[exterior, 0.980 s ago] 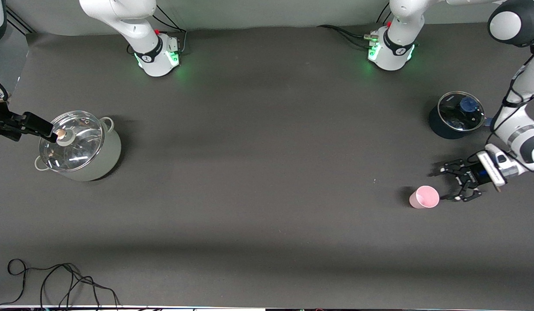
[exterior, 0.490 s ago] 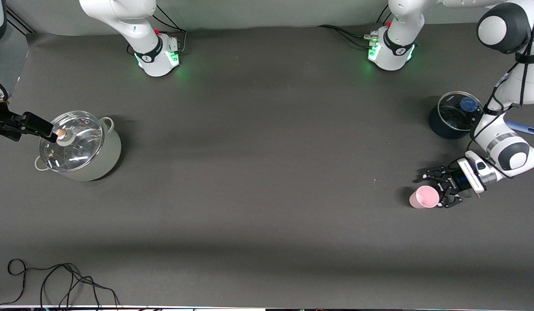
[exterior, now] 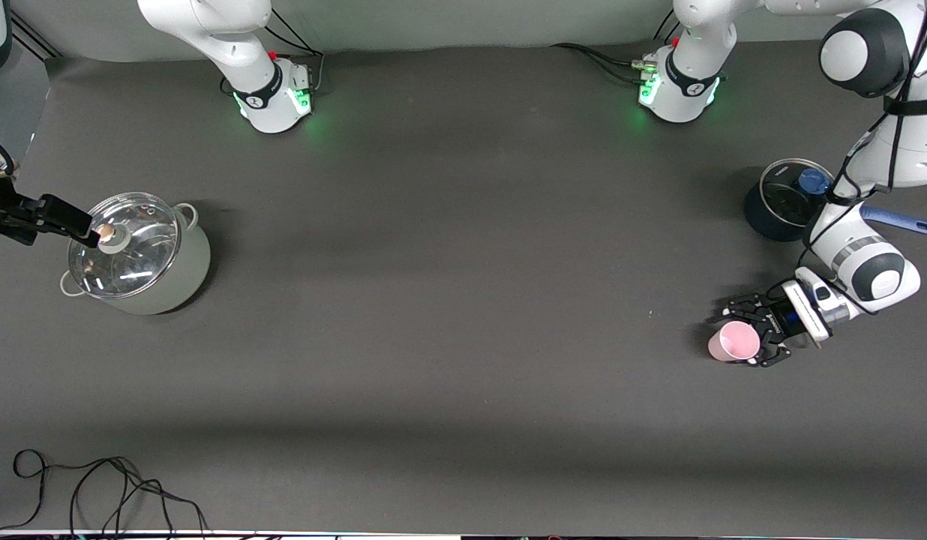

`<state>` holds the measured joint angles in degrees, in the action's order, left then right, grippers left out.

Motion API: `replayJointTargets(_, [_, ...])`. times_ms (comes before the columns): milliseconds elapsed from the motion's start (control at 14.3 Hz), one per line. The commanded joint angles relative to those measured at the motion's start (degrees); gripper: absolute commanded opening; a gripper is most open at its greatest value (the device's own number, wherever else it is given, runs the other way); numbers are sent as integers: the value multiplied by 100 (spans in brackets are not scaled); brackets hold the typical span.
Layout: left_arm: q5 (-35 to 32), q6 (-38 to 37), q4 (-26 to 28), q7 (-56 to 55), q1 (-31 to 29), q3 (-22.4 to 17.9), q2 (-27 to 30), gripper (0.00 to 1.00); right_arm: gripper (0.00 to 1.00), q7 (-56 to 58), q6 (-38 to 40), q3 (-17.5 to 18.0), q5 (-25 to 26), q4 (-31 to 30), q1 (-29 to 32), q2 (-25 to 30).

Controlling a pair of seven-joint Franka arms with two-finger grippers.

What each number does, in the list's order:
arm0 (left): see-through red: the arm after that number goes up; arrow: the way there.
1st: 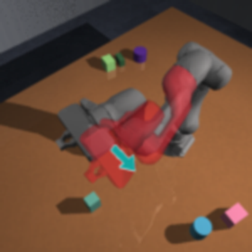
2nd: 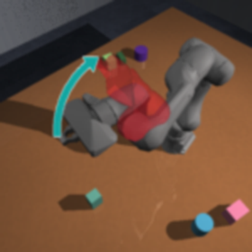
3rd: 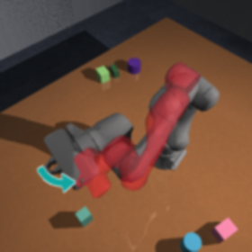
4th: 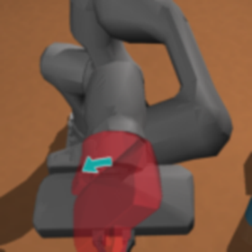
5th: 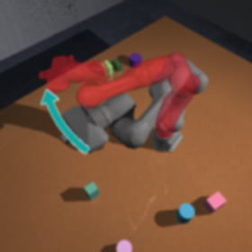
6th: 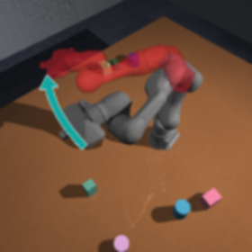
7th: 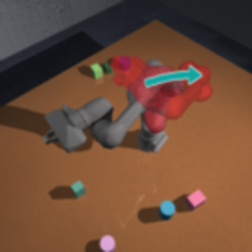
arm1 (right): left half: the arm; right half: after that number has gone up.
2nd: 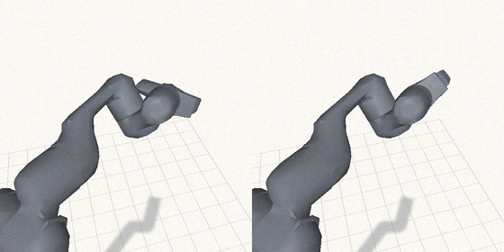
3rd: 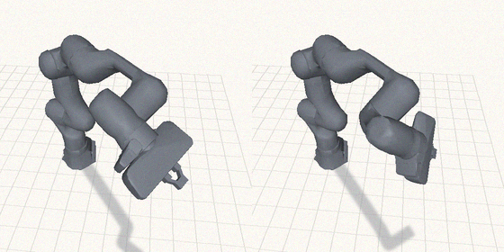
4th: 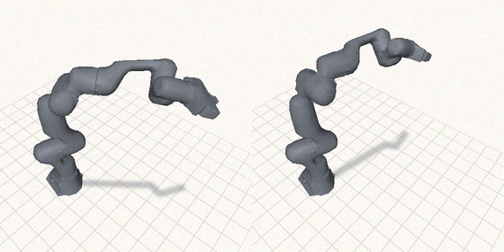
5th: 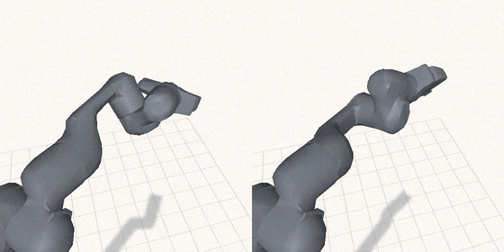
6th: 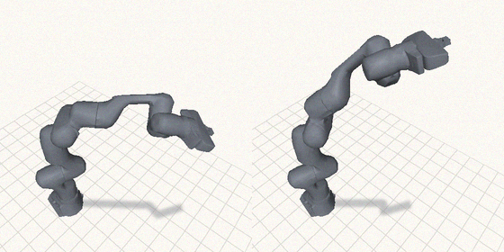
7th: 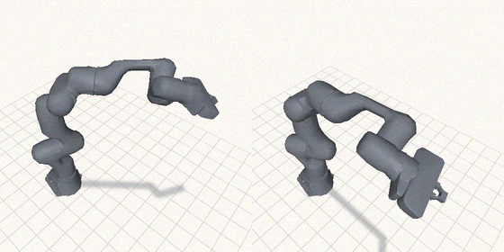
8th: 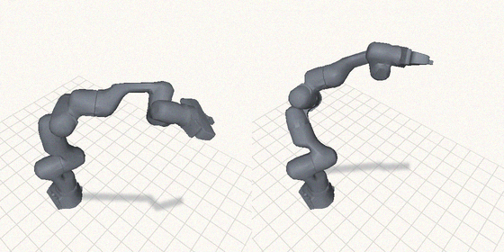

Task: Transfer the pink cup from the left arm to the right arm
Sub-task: 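Close the left gripper around the pink cup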

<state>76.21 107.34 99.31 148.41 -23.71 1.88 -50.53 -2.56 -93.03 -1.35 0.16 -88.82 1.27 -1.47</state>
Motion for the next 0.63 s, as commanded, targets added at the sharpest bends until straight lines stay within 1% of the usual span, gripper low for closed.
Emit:
replayJointTargets(0, [245, 103, 88, 145, 155, -39, 35, 97, 100, 106, 48, -6, -113, 93, 40, -11])
replayJointTargets(140, [254, 112, 88, 145, 156, -39, 35, 79, 100, 106, 48, 3, -113, 85, 40, -11])
replayJointTargets(280, [254, 112, 88, 145, 156, -39, 35, 67, 100, 115, 48, 3, -113, 85, 40, -11])
replayJointTargets(350, [254, 120, 88, 145, 156, -39, 35, 60, 100, 115, 48, 3, -113, 85, 40, -2])
replayJointTargets(420, [246, 120, 88, 136, 156, -39, 43, 55, 100, 115, 48, 3, -113, 85, 40, -2])
replayJointTargets(560, [254, 120, 80, 83, 156, -39, 70, 49, 100, 124, 48, -6, -113, 76, 49, -2])
